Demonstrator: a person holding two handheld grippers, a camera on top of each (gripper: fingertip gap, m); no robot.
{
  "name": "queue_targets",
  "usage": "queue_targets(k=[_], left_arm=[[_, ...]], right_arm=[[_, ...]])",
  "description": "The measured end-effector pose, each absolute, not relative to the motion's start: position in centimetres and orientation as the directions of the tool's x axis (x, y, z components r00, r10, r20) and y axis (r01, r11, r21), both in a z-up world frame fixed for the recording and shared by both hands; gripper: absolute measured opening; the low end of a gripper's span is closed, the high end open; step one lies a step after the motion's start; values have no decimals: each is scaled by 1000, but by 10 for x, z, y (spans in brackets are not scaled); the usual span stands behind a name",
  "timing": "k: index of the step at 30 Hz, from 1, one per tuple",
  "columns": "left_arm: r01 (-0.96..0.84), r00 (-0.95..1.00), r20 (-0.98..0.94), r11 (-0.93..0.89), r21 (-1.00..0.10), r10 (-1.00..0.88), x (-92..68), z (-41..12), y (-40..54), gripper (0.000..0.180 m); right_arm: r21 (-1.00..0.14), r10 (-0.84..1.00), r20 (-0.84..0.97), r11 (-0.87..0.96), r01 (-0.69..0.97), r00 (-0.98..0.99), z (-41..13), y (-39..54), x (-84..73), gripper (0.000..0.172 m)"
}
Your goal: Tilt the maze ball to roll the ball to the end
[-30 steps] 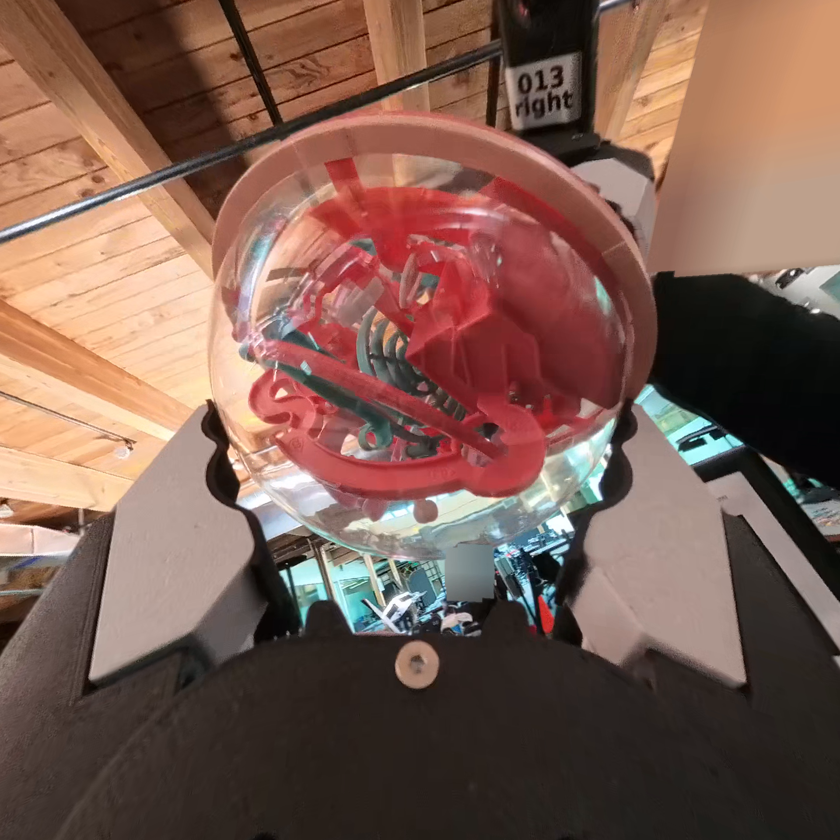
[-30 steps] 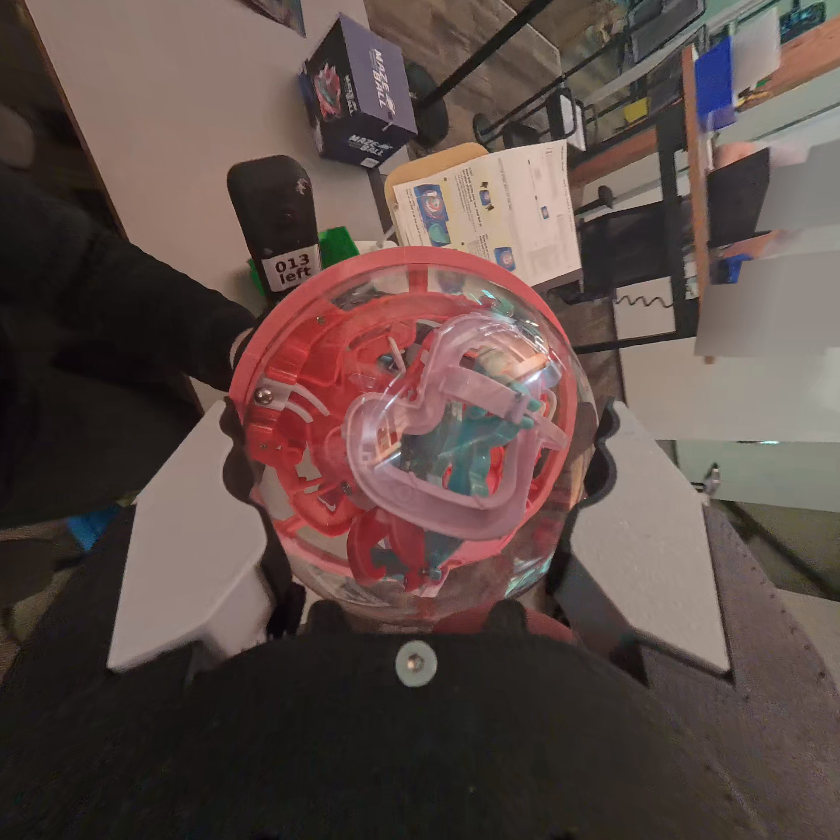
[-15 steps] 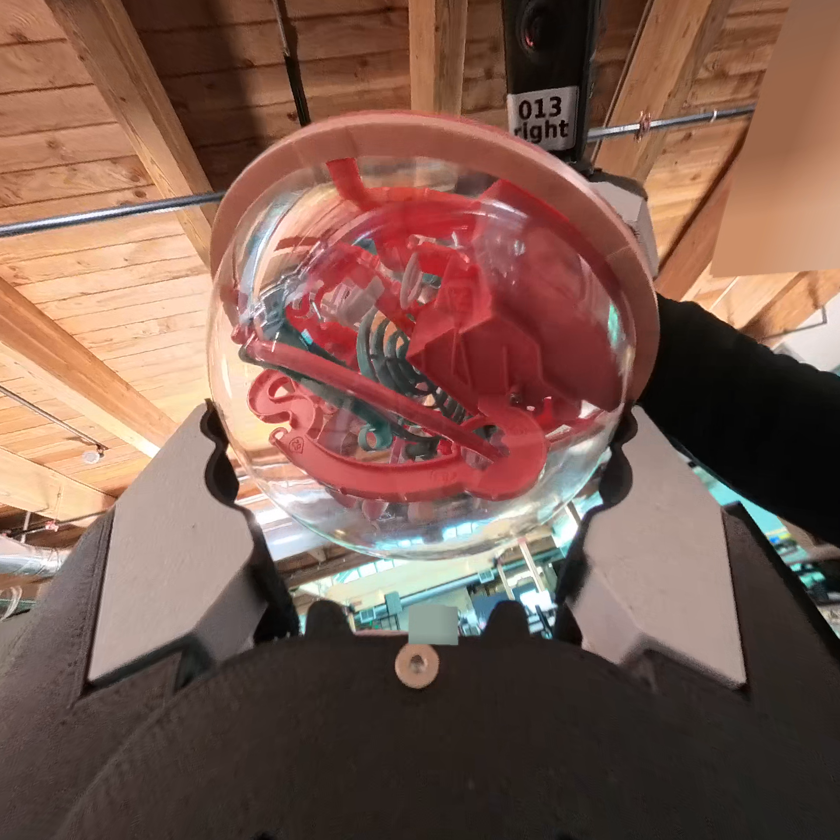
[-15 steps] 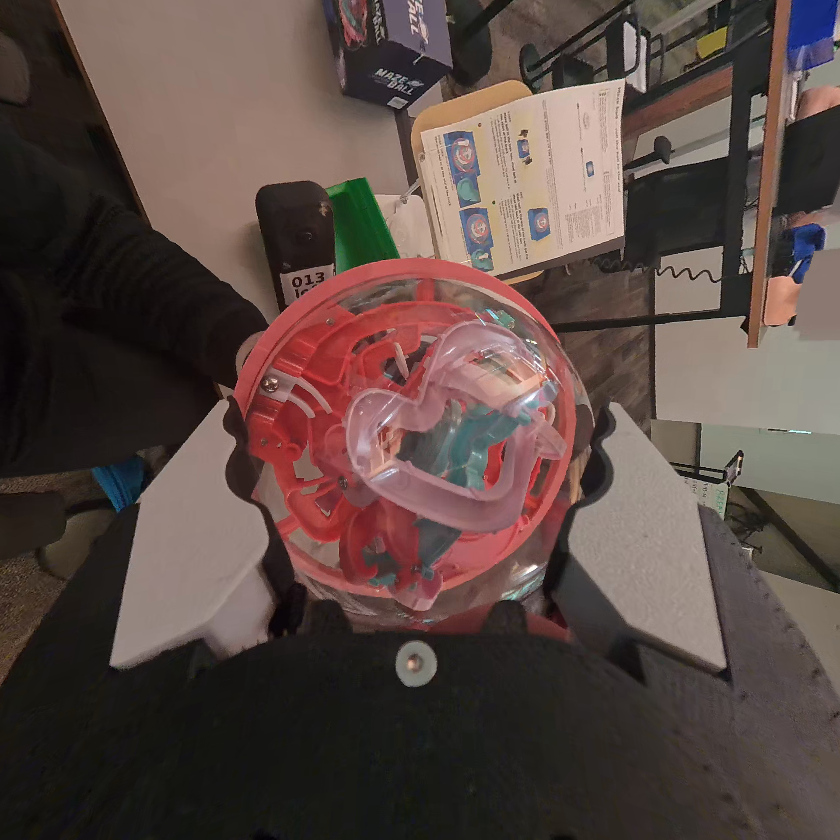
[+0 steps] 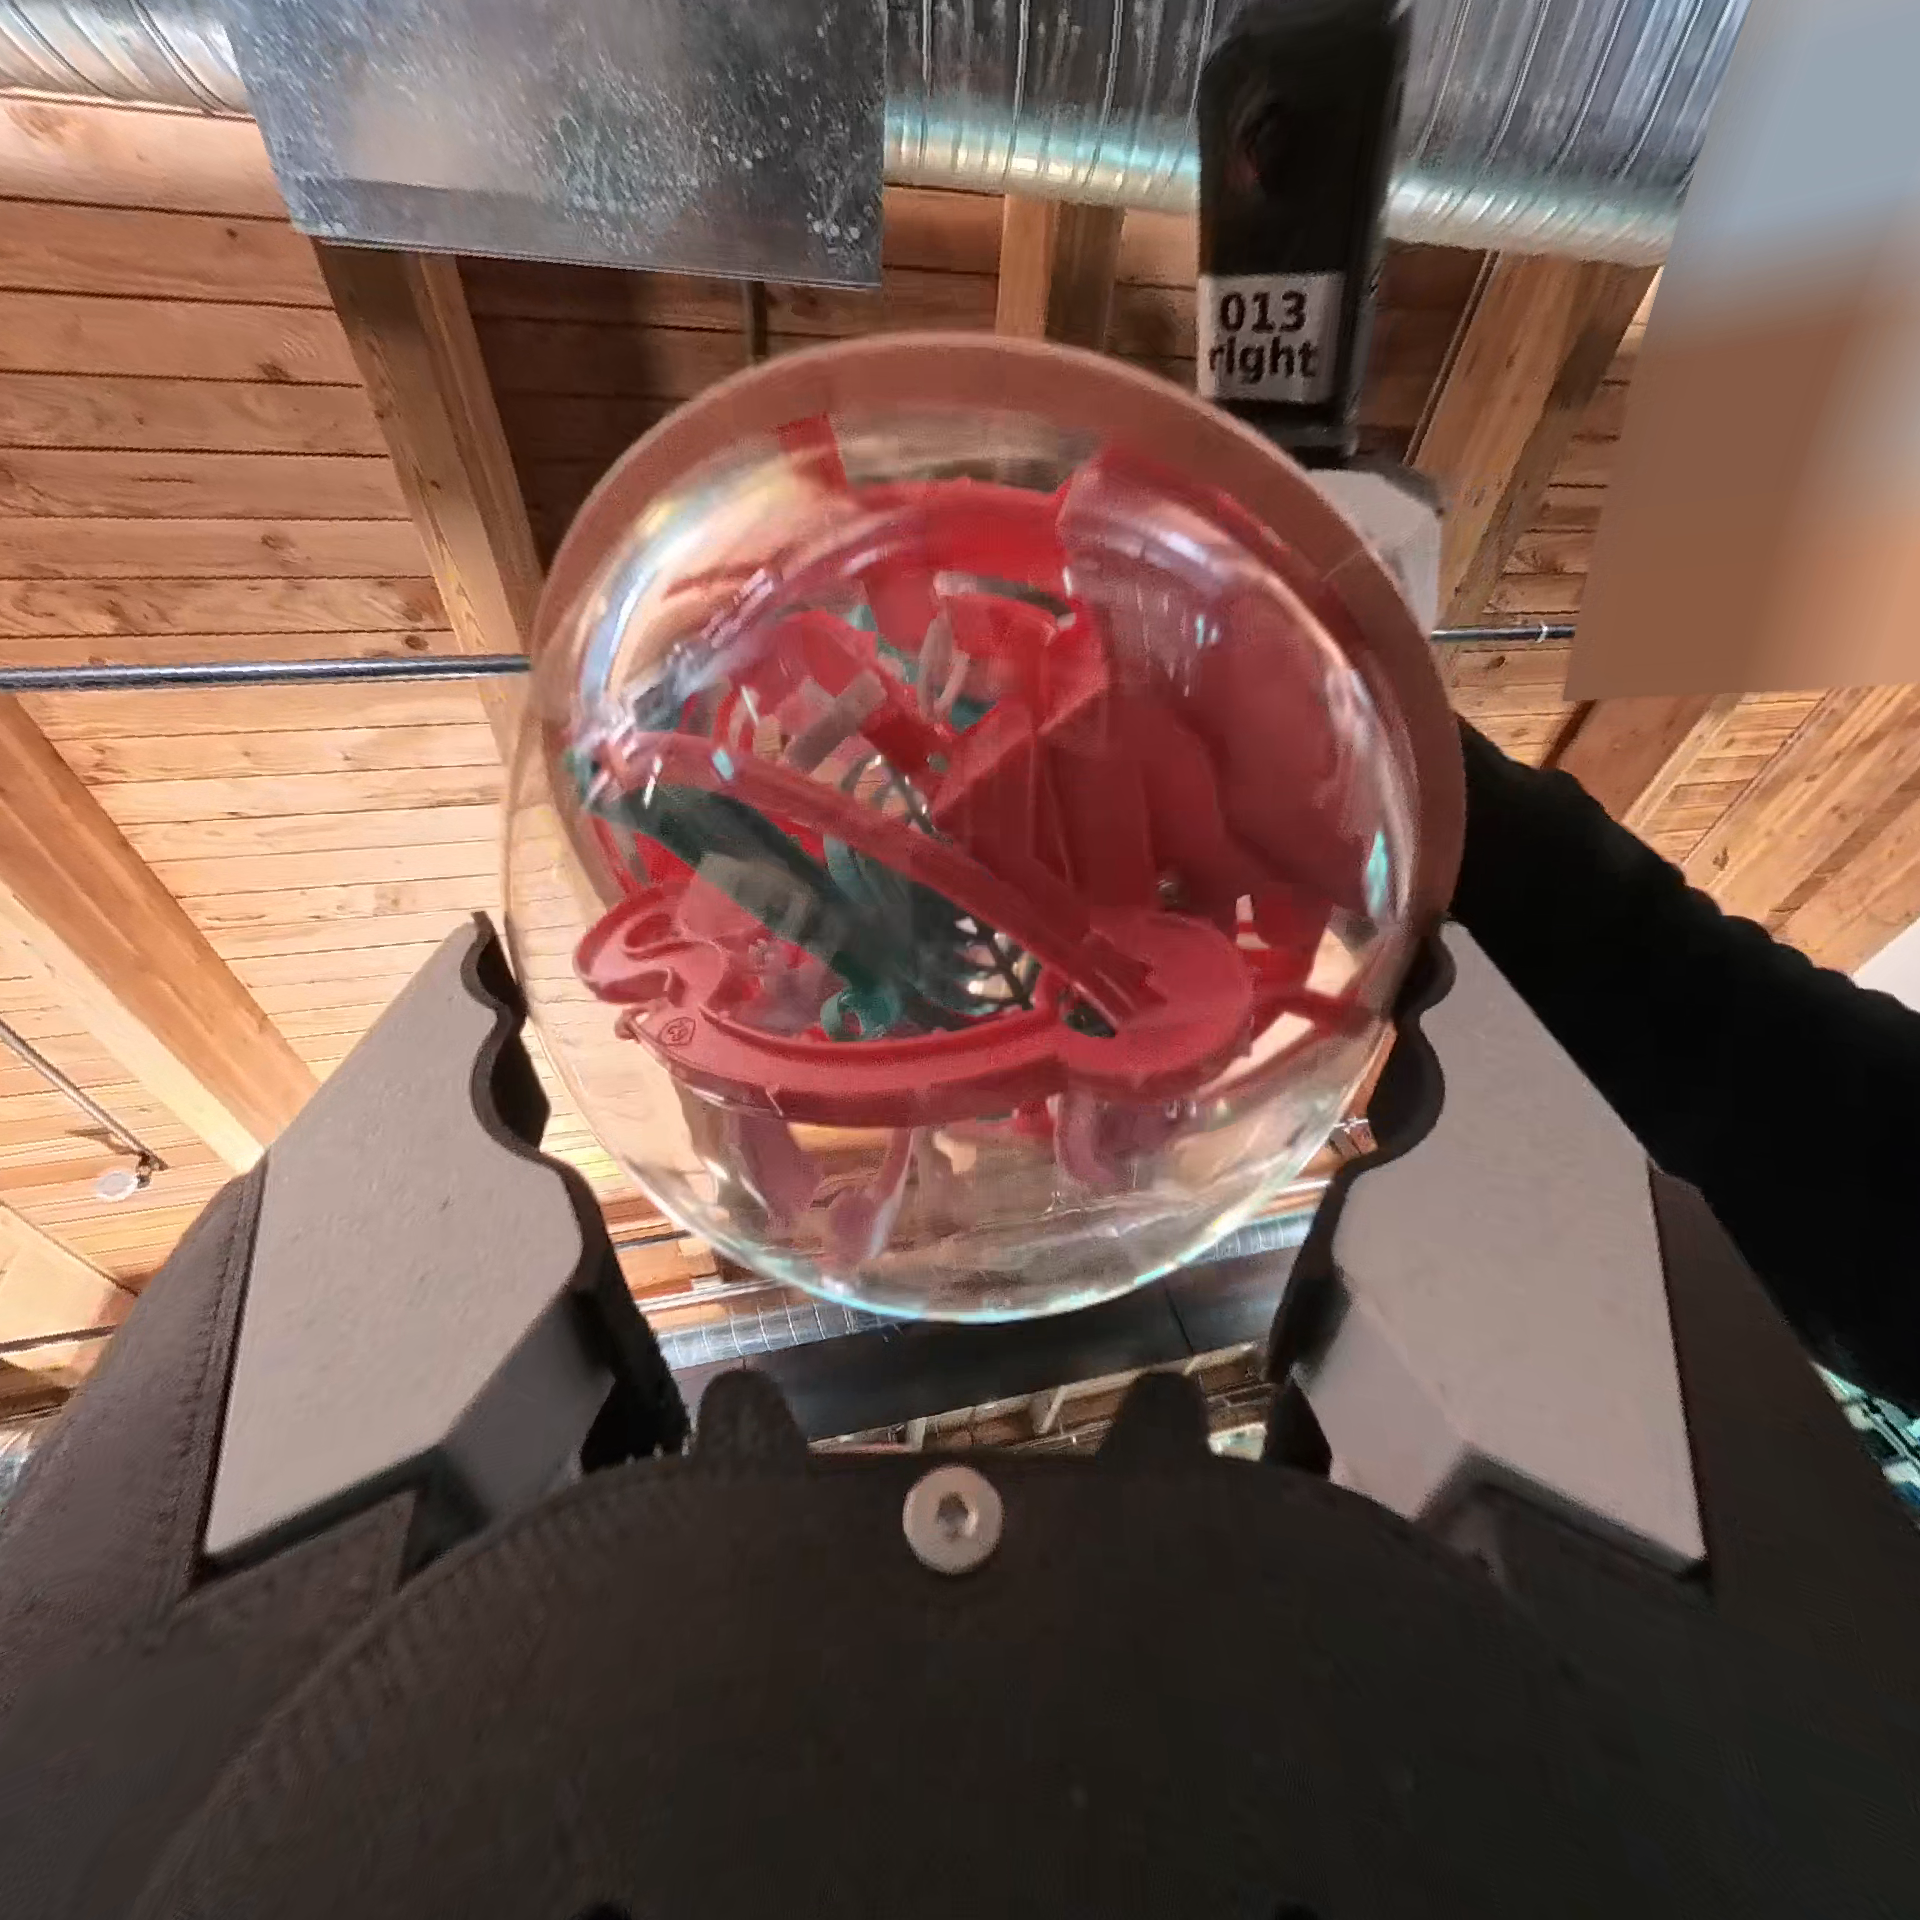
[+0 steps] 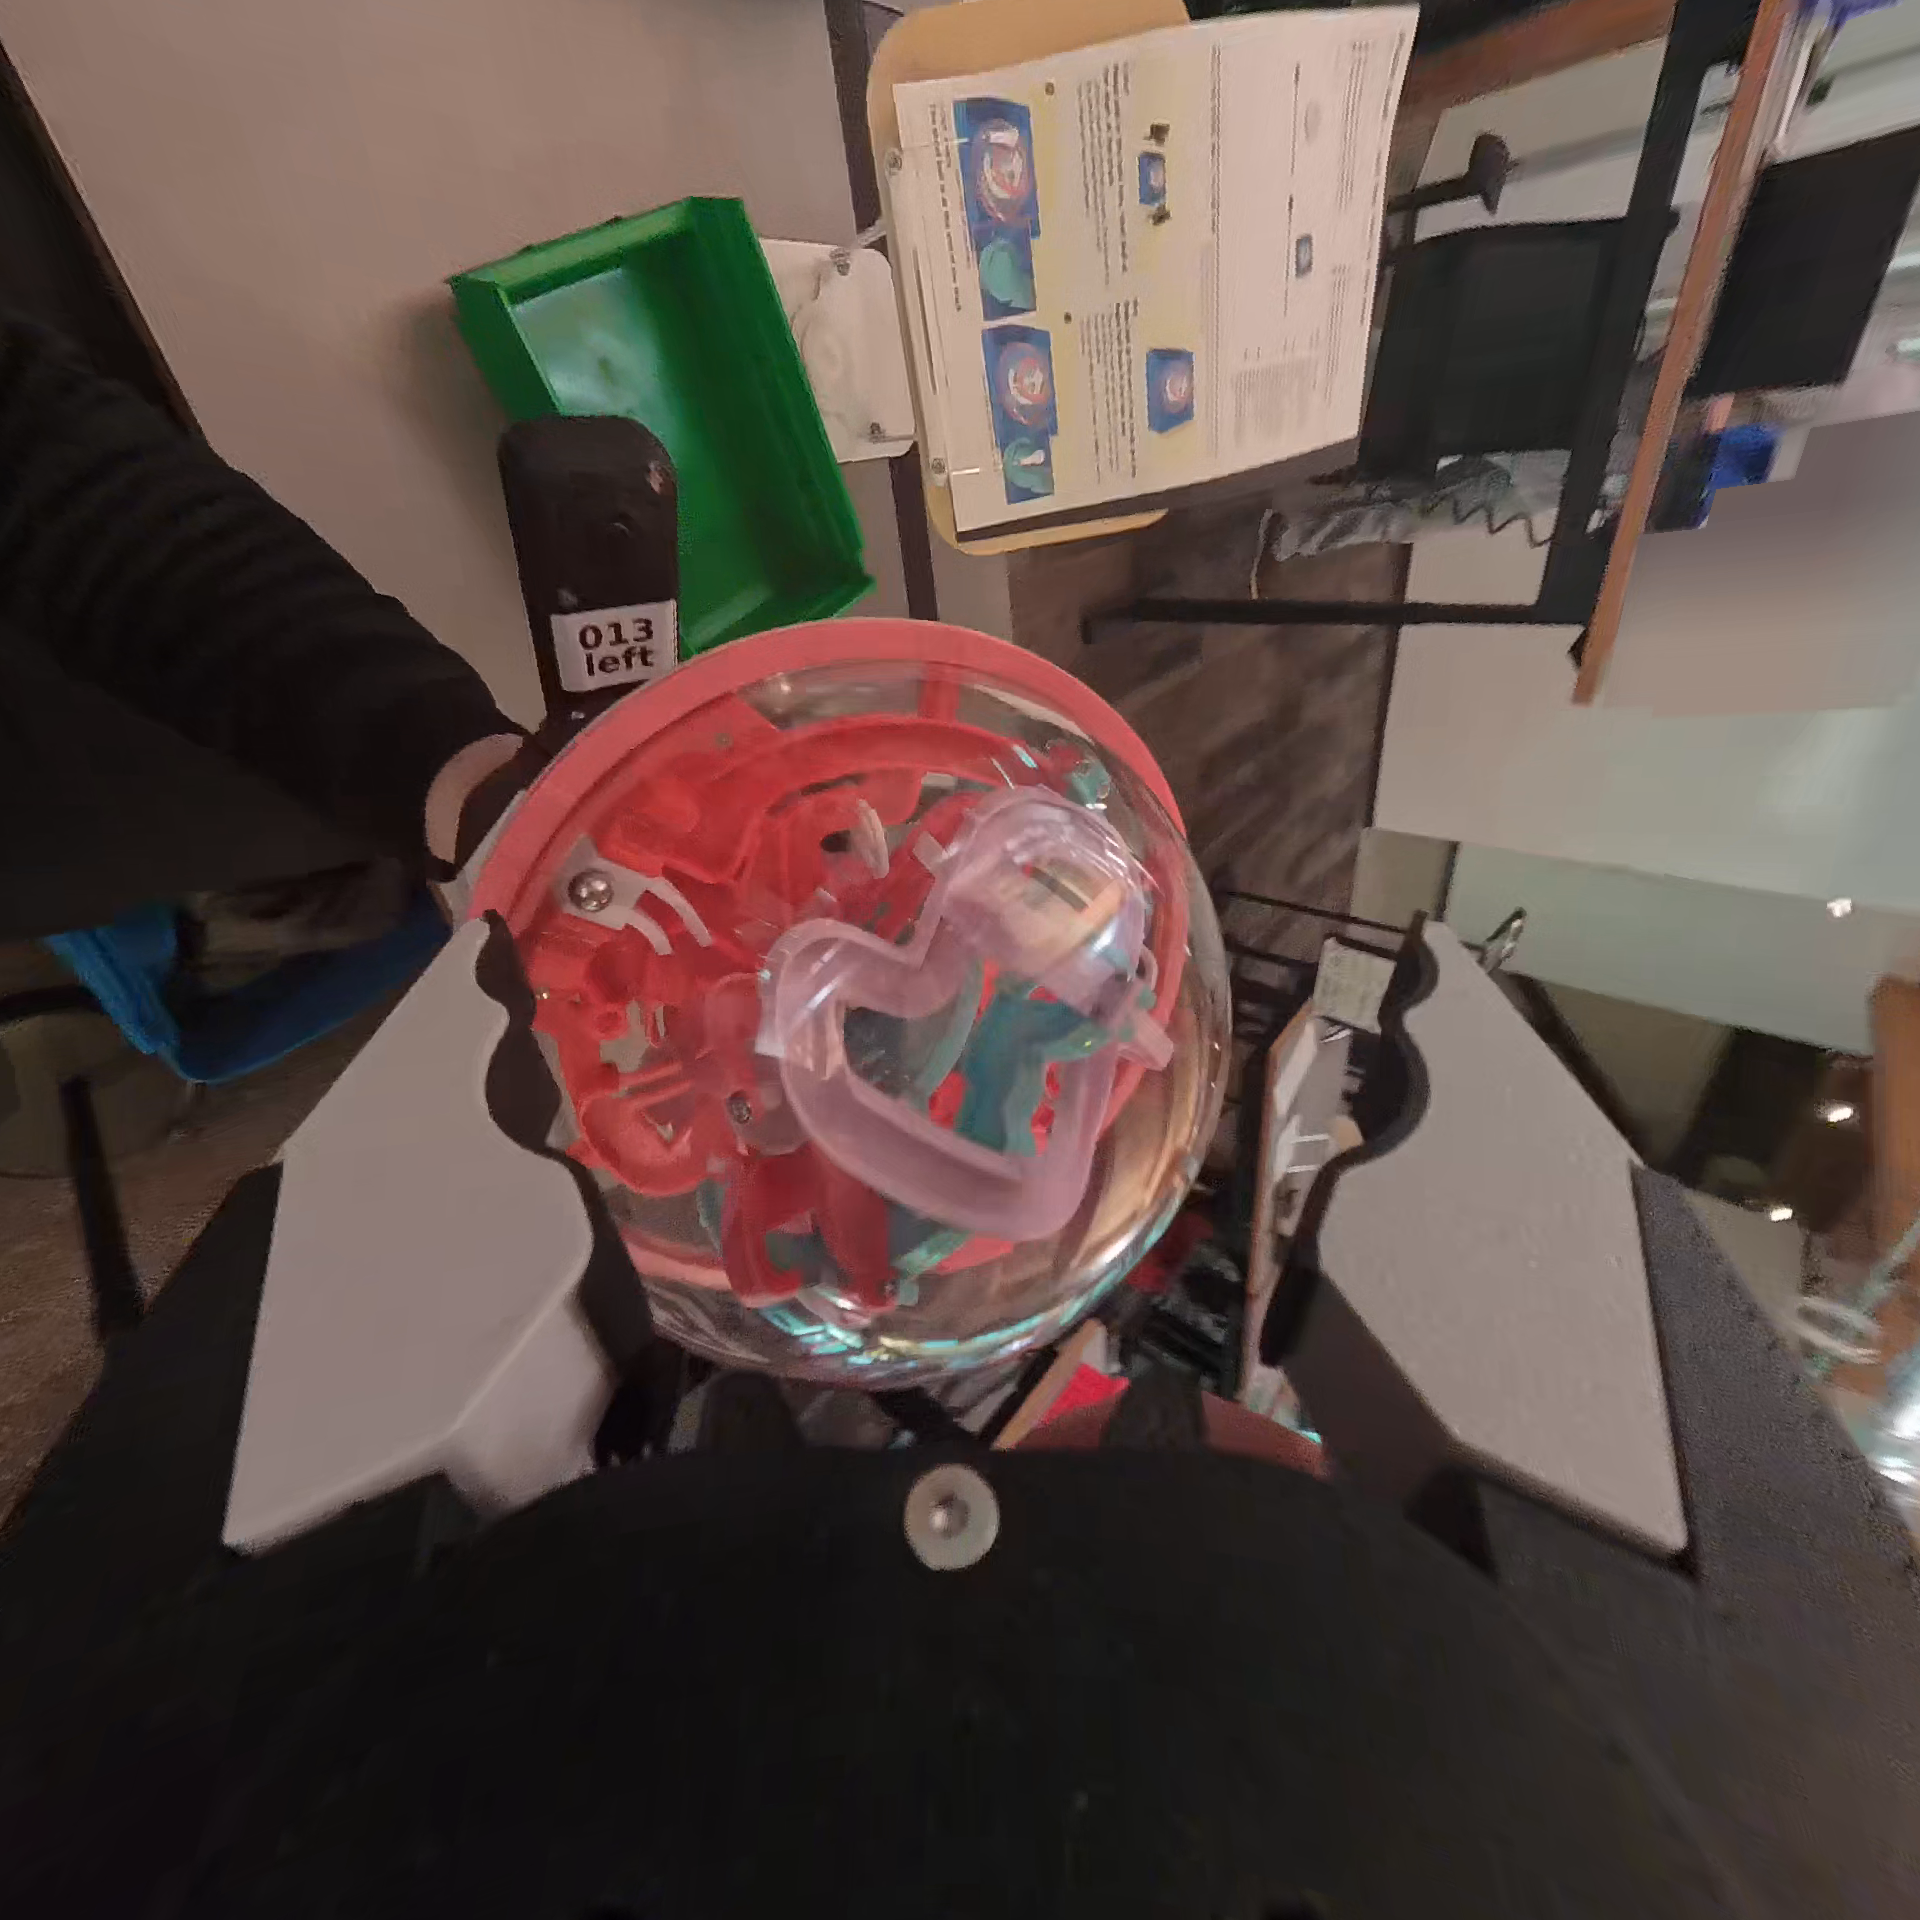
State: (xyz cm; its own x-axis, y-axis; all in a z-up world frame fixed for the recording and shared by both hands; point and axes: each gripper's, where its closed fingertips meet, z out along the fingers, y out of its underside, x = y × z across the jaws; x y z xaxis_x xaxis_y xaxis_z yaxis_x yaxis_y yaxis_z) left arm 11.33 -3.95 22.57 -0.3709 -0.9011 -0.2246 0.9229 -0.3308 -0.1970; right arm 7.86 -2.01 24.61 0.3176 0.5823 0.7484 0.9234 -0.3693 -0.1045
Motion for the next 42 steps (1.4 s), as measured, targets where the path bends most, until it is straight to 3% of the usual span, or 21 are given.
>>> queue_targets(k=[2,4,6,20,27,31,35,39,42], left_arm=[[920,-383,-235,-346,-185,-893,109,229,-42,157],[904,-424,-233,-394,-166,-875,108,230,-42,158],[897,-439,-219,-412,-158,-872,113,223,-38,158],[730,-682,-173,-673,-119,-710,116,205,-18,157],[706,-708,-191,-692,-150,-680,114,205,-20,158],[775,-632,-288,-581,-249,-720,102,221,-28,157],[862,-502,-468,-378,-337,-727,76,248,-45,157],[923,-349,-668,-117,-367,-657,54,271,-72,158],[949,-211,-801,79,-305,-560,33,287,-94,158]], right_arm=[[-214,605,654,-429,878,455,242,-24,91,156],[-350,649,426,-524,776,631,220,-29,103,157],[-418,646,398,-505,755,652,213,-25,109,156],[-387,629,427,-522,760,650,202,-8,105,148],[-407,642,463,-458,790,611,203,-13,102,146],[-445,627,548,-341,828,553,218,-24,92,146],[-505,560,697,-61,861,448,245,-42,67,146],[-421,427,847,176,890,316,266,-70,45,146],[-294,297,933,310,904,201,281,-91,25,146]])
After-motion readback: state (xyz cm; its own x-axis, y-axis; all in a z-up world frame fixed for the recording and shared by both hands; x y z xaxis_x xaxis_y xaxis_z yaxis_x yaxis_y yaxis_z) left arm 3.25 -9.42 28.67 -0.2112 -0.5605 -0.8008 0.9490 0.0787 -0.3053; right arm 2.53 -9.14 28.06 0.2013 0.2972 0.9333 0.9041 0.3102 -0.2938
